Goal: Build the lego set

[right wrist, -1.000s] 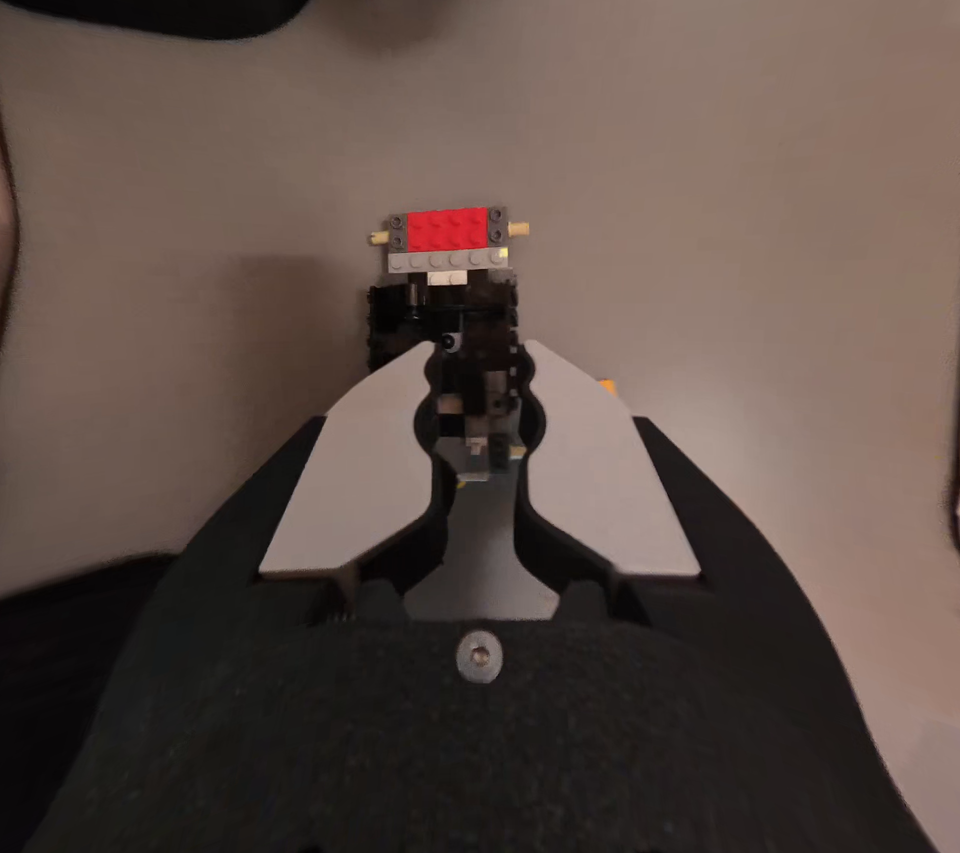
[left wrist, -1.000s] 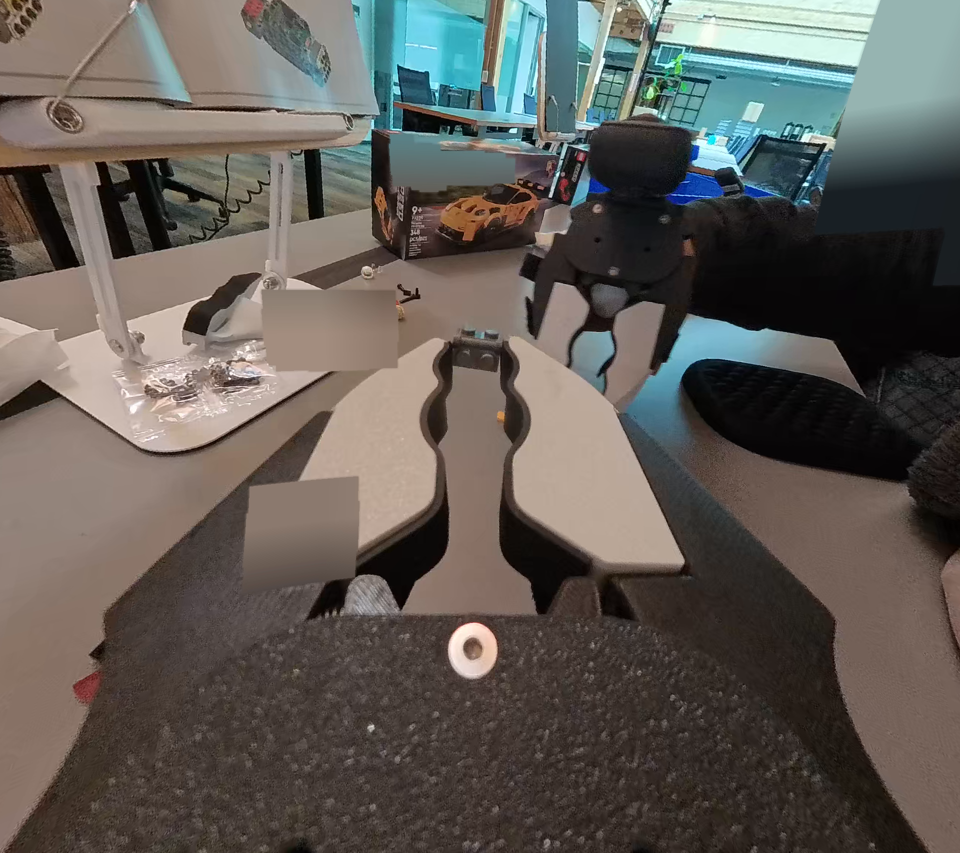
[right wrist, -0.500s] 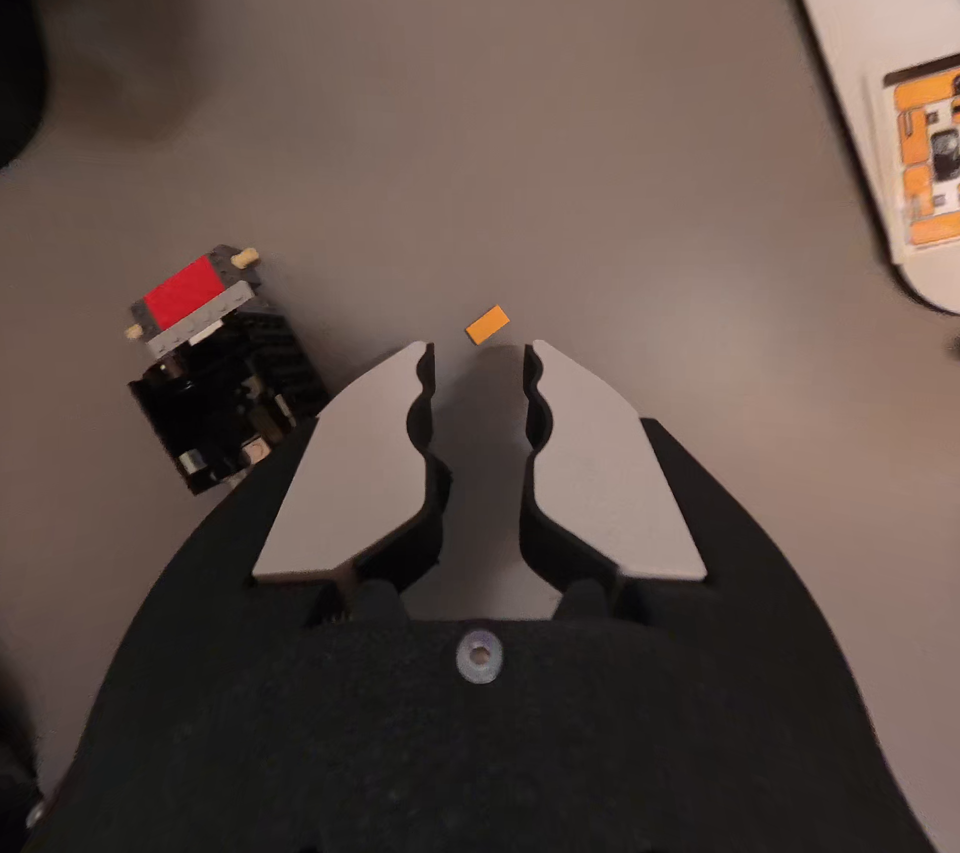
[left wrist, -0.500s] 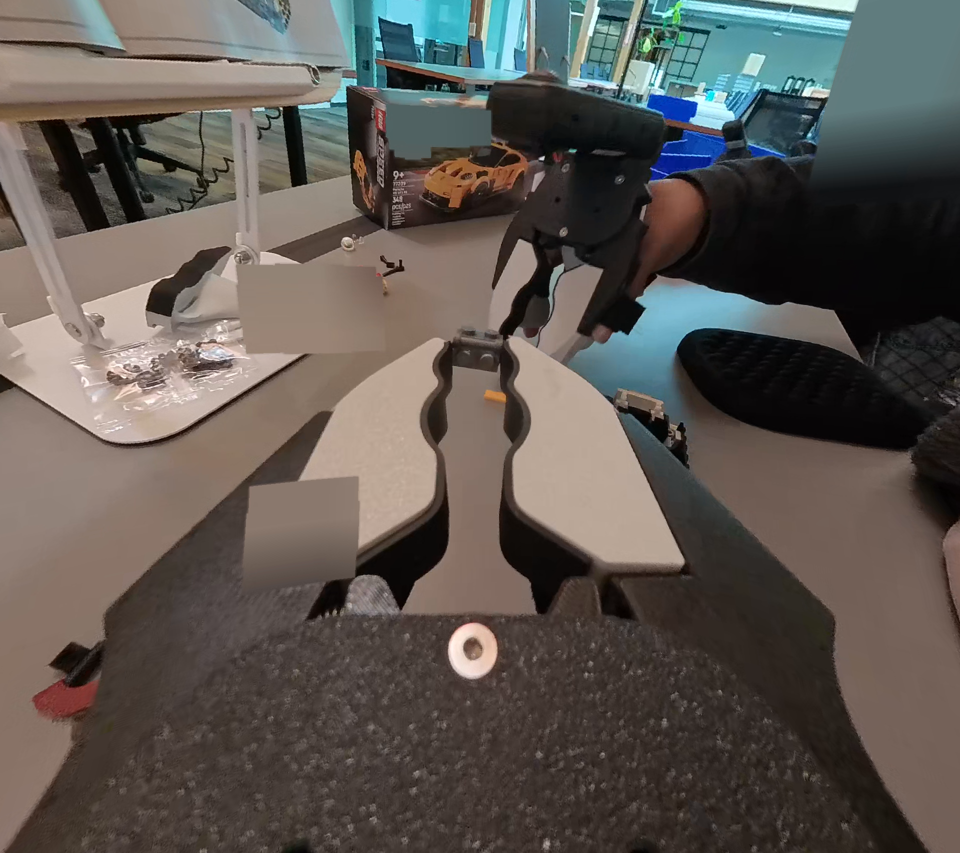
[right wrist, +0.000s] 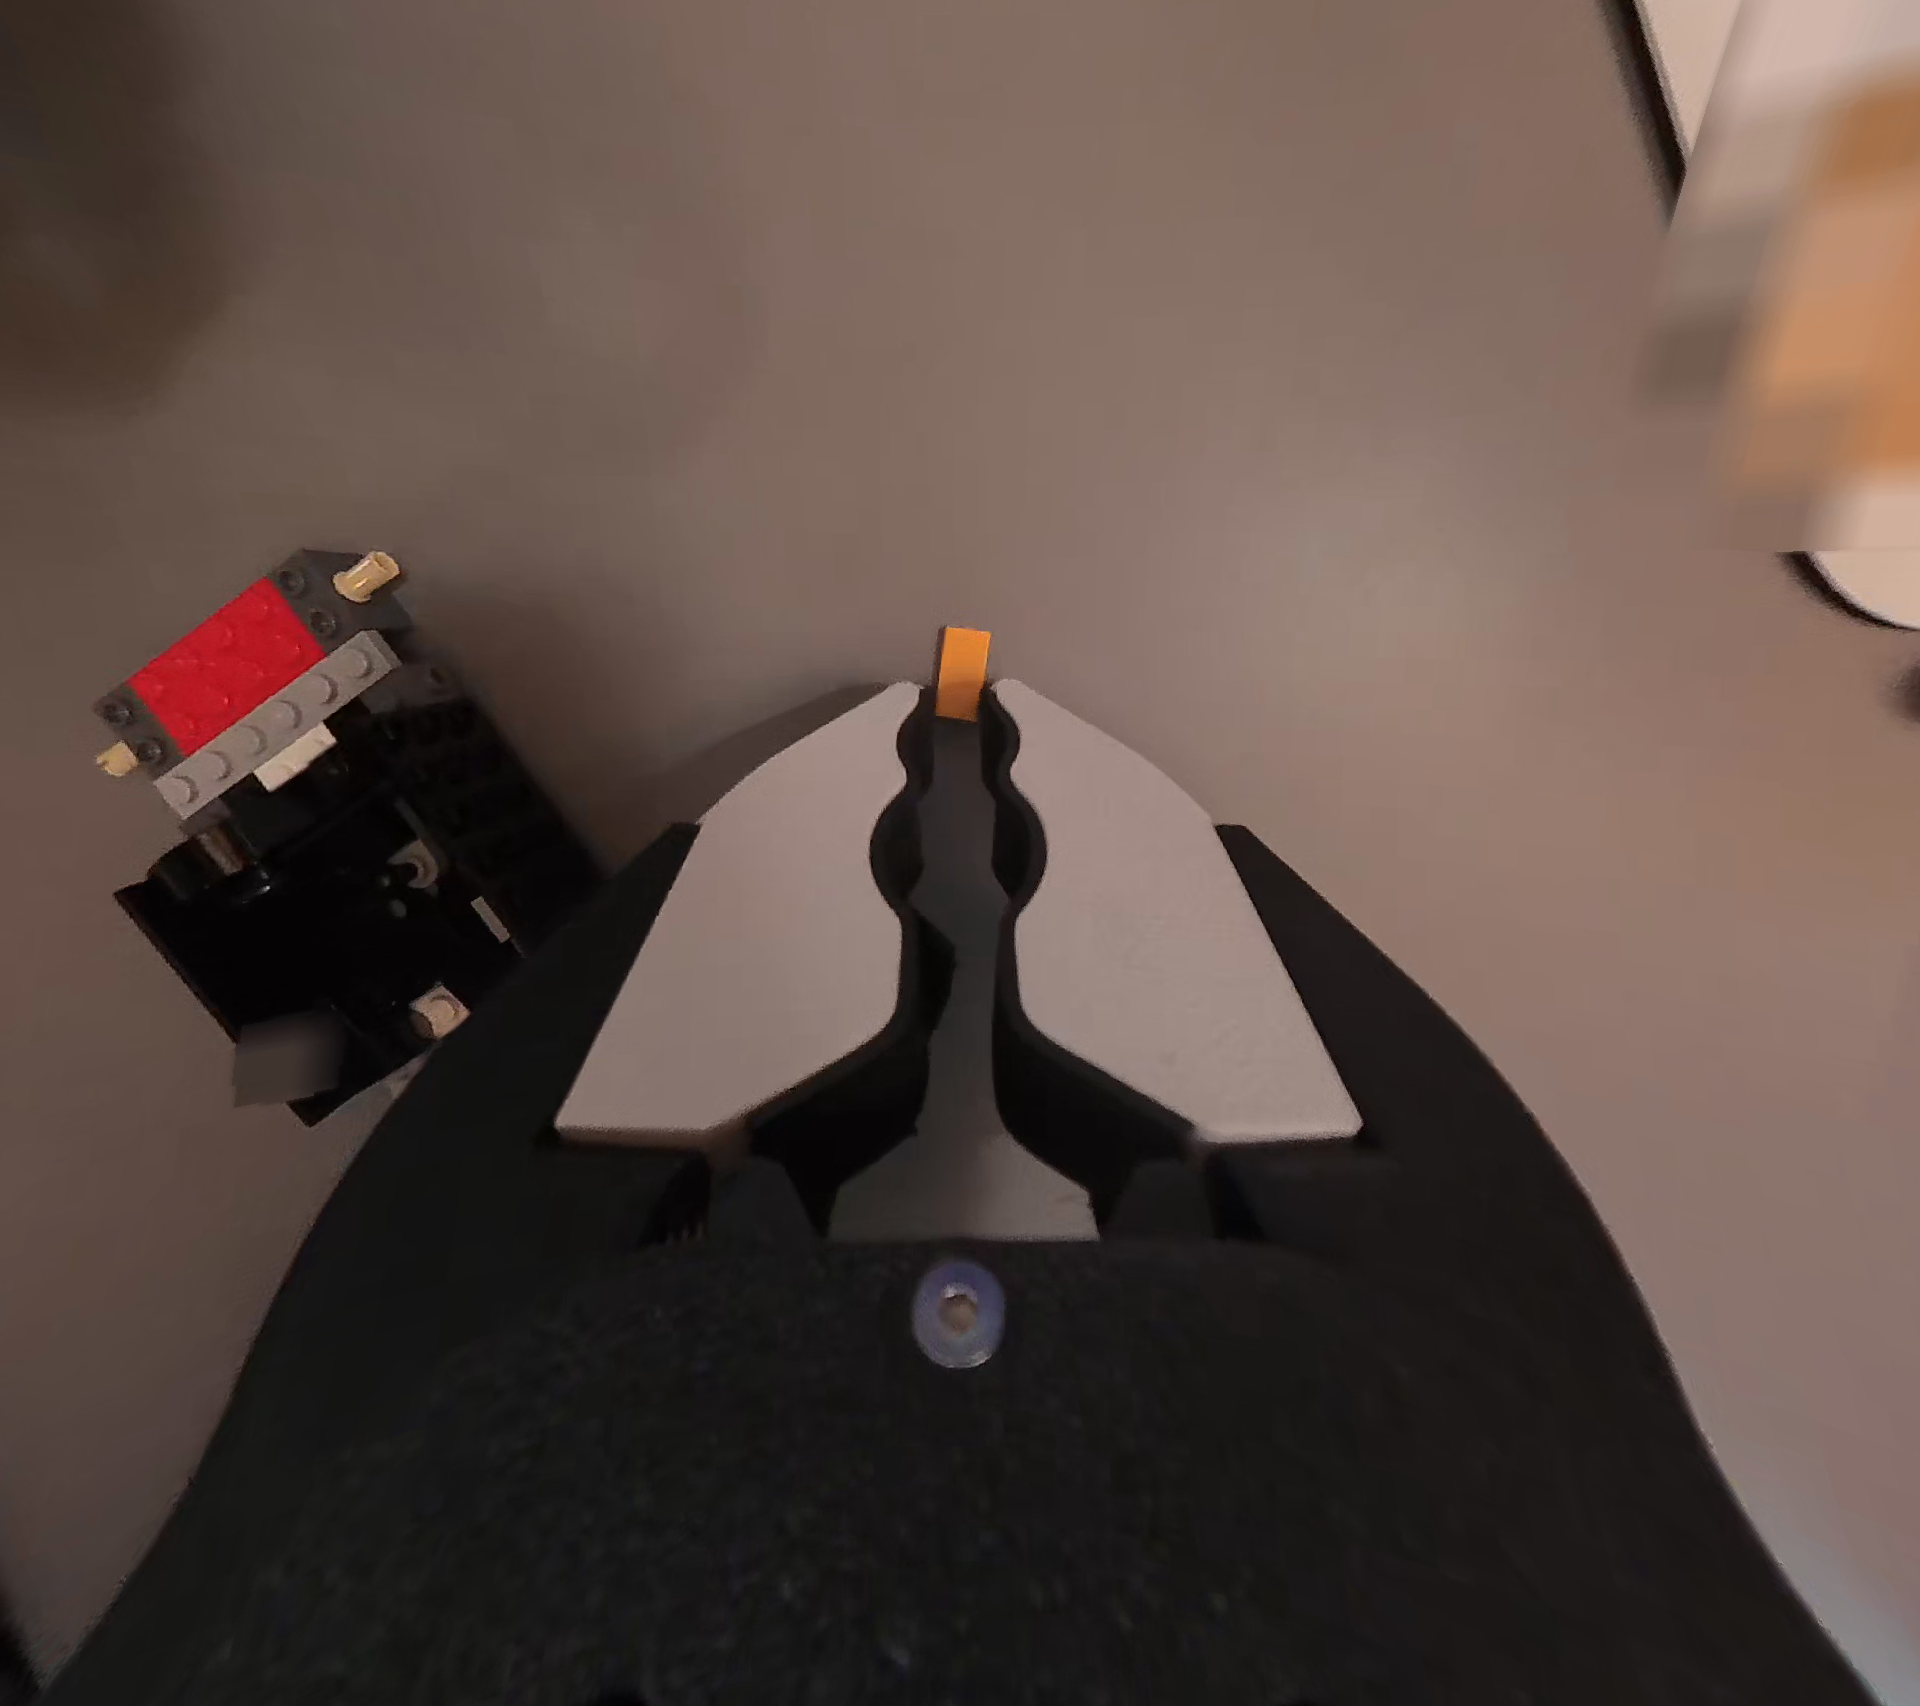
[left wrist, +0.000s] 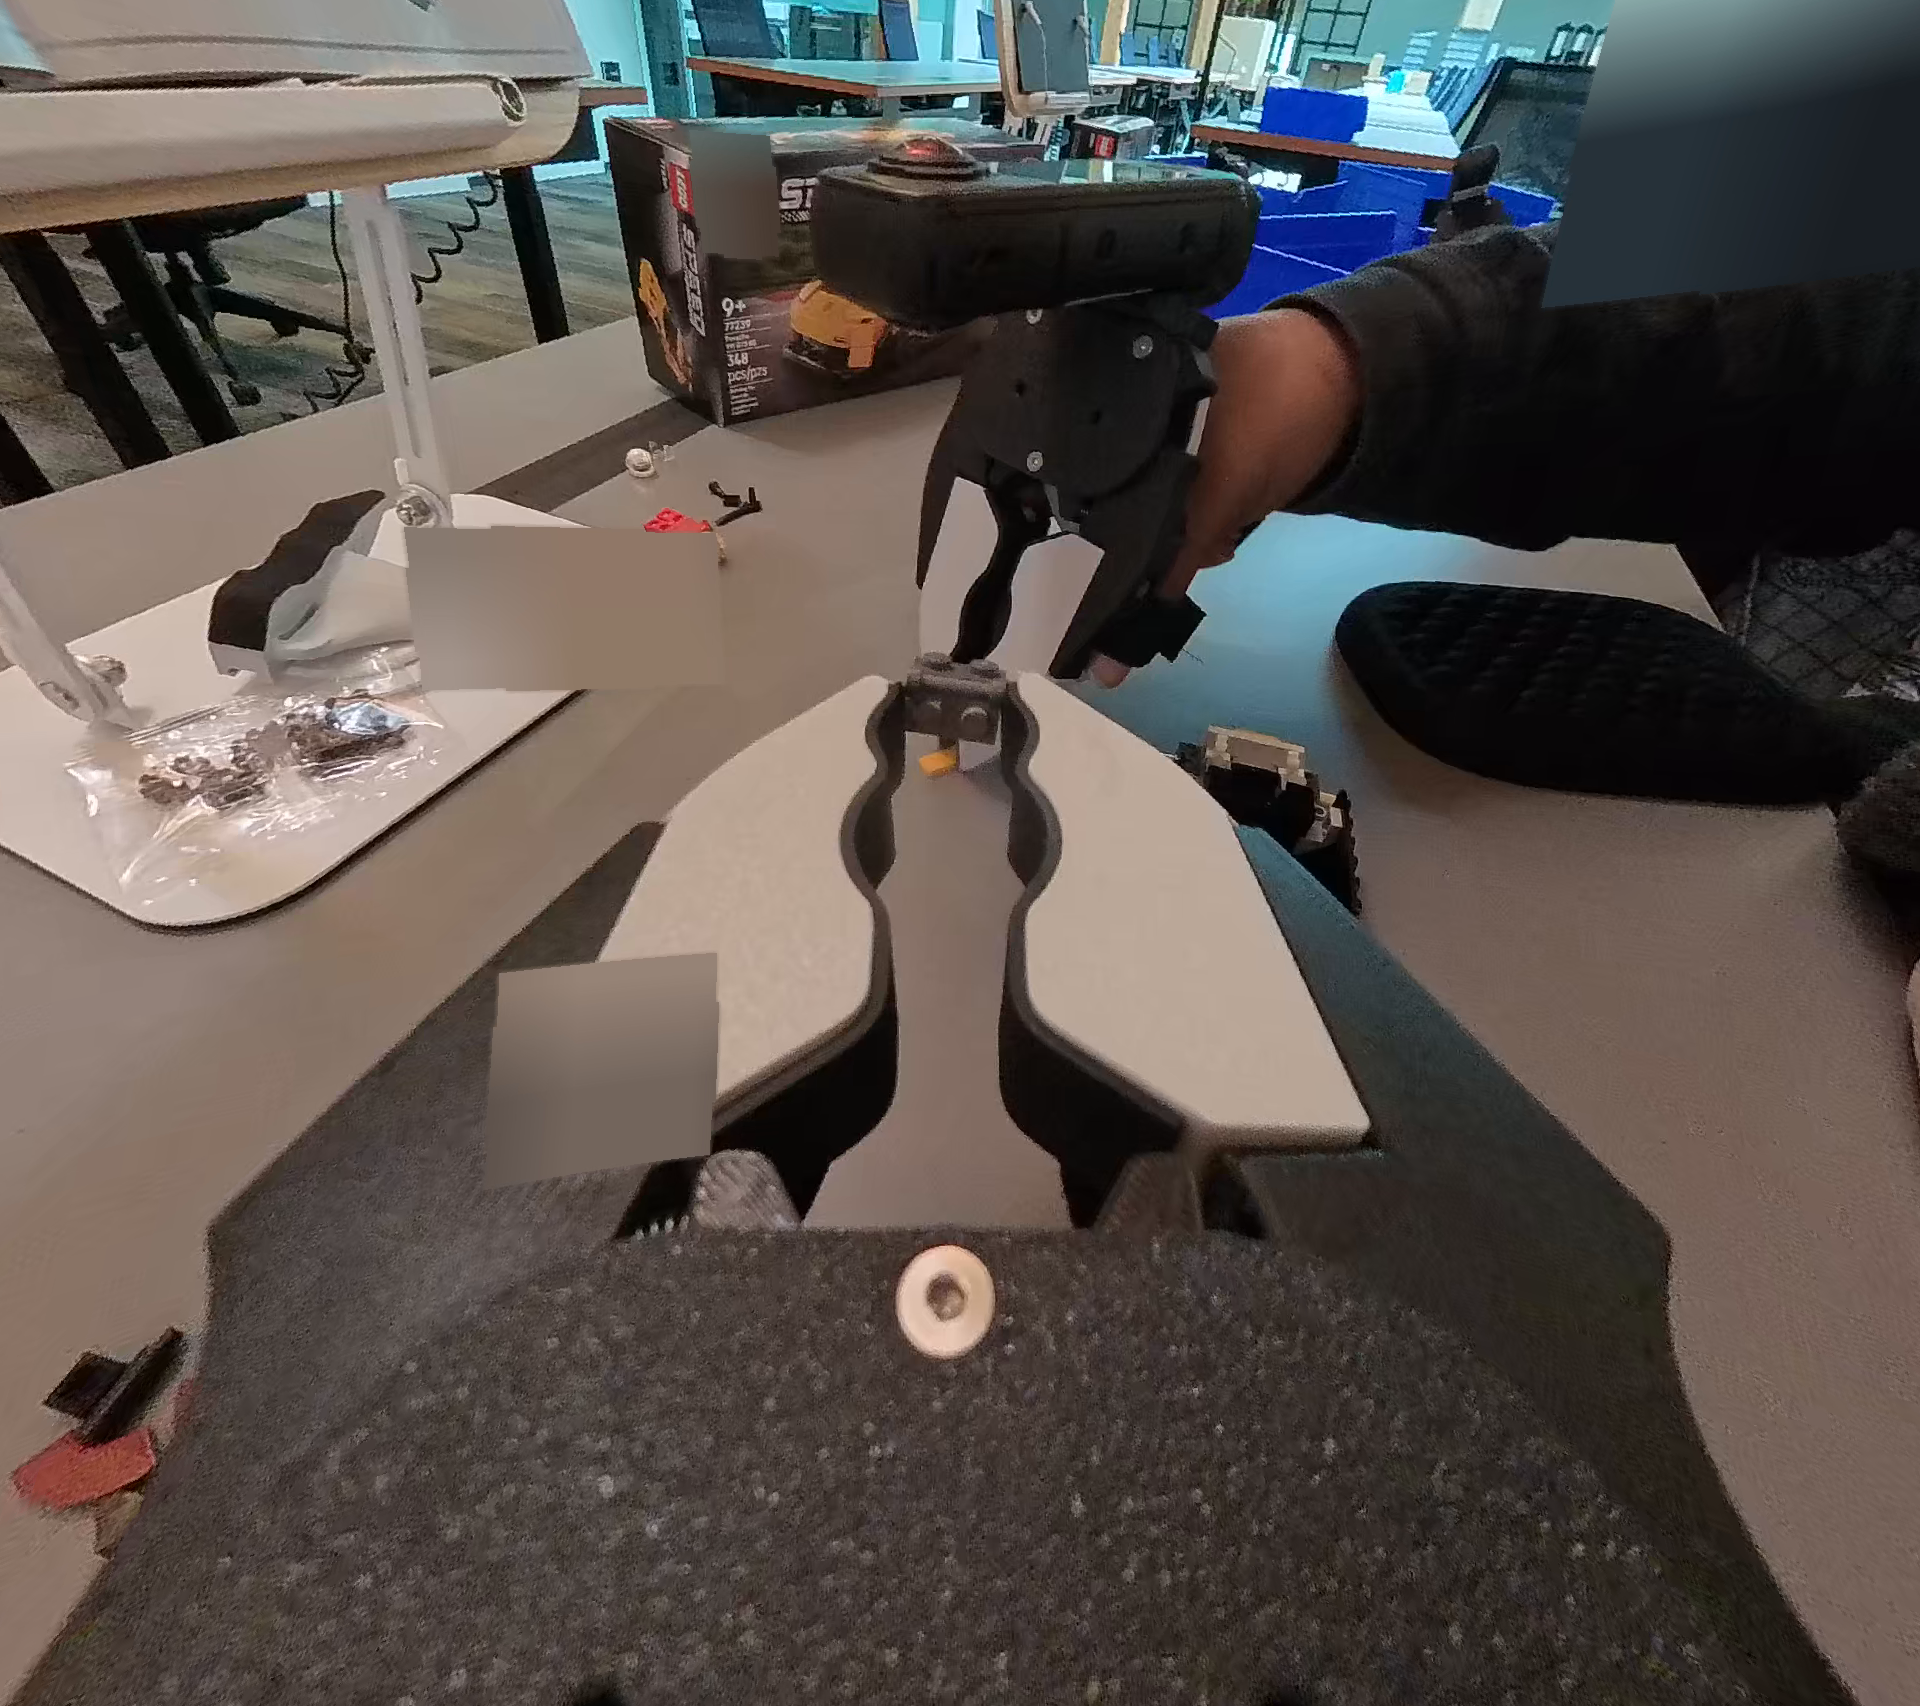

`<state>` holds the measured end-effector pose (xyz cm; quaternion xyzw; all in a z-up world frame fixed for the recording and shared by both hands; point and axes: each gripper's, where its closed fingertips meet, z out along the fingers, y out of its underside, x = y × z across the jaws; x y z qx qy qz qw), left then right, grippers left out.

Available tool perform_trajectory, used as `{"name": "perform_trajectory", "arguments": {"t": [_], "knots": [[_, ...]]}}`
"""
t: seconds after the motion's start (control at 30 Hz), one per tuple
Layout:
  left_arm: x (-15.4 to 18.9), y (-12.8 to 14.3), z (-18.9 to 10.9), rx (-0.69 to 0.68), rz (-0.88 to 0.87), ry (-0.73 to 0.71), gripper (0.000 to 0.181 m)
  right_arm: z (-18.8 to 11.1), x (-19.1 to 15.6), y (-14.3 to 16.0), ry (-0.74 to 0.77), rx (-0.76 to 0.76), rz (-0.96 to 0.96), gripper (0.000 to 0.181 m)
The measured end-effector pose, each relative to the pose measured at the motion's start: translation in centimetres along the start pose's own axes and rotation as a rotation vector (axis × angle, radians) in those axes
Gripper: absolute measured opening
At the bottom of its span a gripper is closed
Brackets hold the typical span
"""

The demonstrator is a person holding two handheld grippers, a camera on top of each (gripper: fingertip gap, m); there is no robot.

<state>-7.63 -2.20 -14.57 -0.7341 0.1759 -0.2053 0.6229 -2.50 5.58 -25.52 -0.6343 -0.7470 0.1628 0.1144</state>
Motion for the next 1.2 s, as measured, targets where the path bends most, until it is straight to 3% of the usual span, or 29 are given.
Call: {"name": "perform_trajectory", "arguments": {"t": [0.2, 0.37, 0.57, 0.77, 0.93, 1.2], "knots": [[0.4, 0.2, 0.2, -0.009, -0.002, 0.021, 0.017, 0.0, -0.1, 0.0, -0.016, -0.029, -0.174, 0.007], [1.2, -0.2, 0.1, 0.017, -0.004, 0.064, 0.017, -0.6, -0.3, -0.5, -0.010, 0.089, -0.322, 0.007], [3.4, -1.4, -0.3, 0.109, -0.073, 0.234, 0.017, -8.3, -4.4, -5.1, -0.068, 0.519, -0.547, 0.007], [6.6, -2.4, -0.8, 0.173, -0.186, 0.478, 0.017, -13.2, -9.4, -6.4, -0.171, 0.619, -0.733, 0.007], [9.1, -3.1, -1.7, 0.198, -0.267, 0.683, 0.017, -14.4, -13.3, -6.3, -0.308, 0.543, -0.931, 0.007], [11.4, -3.2, -3.0, 0.184, -0.289, 0.880, 0.017, -14.0, -16.1, -6.6, -0.458, 0.207, -1.168, 0.007]]}}
